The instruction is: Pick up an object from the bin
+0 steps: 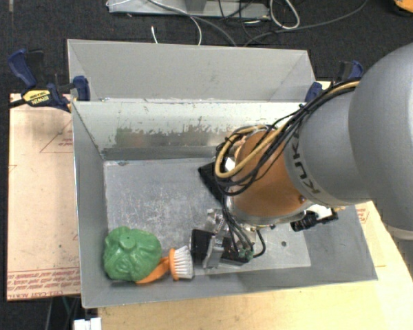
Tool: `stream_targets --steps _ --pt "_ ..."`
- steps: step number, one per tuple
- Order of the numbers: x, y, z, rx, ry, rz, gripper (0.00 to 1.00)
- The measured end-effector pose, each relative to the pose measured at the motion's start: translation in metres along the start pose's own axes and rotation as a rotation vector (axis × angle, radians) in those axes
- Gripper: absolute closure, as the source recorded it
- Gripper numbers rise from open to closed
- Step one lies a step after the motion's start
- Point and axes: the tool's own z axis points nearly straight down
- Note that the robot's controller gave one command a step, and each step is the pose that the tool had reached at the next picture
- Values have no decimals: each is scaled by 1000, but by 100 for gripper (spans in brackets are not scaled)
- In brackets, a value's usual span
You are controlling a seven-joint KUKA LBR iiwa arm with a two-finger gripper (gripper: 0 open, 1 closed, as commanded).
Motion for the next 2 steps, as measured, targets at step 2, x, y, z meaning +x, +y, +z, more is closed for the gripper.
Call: stream_targets --steps 2 --pt "2 0 -52 2 7 -1 100"
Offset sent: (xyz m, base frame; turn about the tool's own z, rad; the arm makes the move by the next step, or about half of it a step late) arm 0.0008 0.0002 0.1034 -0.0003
